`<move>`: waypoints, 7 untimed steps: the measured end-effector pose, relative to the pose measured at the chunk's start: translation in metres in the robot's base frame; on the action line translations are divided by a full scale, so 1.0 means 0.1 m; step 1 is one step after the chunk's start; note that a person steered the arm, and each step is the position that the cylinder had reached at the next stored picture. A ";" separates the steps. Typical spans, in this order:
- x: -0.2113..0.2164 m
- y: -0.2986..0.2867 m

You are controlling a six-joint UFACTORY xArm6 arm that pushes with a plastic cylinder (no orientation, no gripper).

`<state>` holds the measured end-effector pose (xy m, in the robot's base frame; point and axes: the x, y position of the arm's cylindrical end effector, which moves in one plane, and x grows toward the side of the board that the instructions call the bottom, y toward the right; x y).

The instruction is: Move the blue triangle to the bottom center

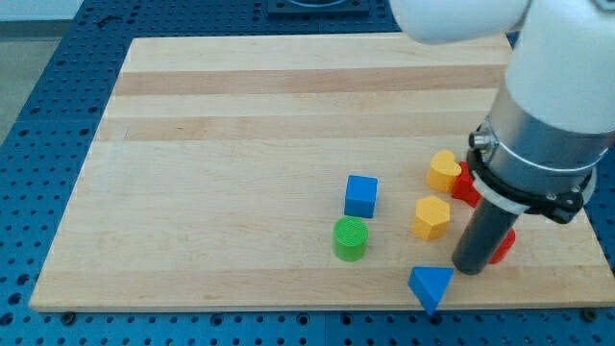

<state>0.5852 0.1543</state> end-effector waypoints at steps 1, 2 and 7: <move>0.02 0.01; 0.06 0.06; 0.34 -0.11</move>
